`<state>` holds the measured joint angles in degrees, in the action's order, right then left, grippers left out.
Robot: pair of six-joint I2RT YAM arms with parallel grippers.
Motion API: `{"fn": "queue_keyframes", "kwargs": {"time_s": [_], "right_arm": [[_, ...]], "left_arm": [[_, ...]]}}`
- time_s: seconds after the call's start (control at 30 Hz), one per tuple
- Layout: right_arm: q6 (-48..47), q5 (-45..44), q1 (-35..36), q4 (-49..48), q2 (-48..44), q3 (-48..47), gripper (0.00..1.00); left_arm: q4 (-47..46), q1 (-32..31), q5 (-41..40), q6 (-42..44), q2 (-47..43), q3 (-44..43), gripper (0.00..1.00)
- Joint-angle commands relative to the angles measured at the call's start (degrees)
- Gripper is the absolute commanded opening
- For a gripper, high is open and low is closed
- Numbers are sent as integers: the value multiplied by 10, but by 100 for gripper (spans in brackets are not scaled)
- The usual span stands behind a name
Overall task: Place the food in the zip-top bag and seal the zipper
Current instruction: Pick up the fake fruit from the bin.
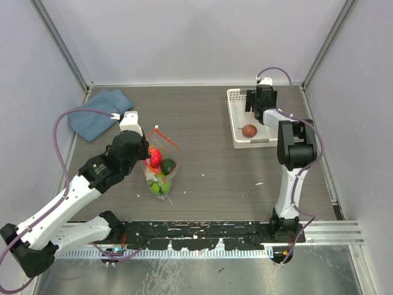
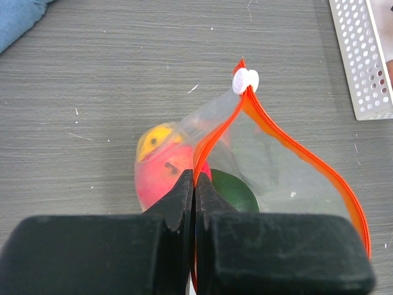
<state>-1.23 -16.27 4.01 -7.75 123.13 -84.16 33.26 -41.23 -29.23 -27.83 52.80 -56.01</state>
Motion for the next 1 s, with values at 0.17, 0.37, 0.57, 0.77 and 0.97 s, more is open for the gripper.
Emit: {"fn": "queue_keyframes", "kwargs": {"time_s": [0.17, 0.37, 0.57, 0.77, 0.97], "right_arm": [[109, 73, 18, -2, -191, 107, 53], [136, 91, 50, 14, -286, 180, 53], [155, 98, 111, 19, -393, 257, 53], [175, 93, 192, 34, -509, 320, 53], [191, 112, 259, 52, -593, 346, 53]], "left_arm": [[-30, 1, 7, 1, -26, 1, 0], [-31, 1, 7, 2, -25, 2, 0], [-38, 0, 2, 8, -8, 3, 0], [-34, 1, 10, 12, 8, -3, 0], [-44, 1, 17, 17, 3, 3, 0]]}}
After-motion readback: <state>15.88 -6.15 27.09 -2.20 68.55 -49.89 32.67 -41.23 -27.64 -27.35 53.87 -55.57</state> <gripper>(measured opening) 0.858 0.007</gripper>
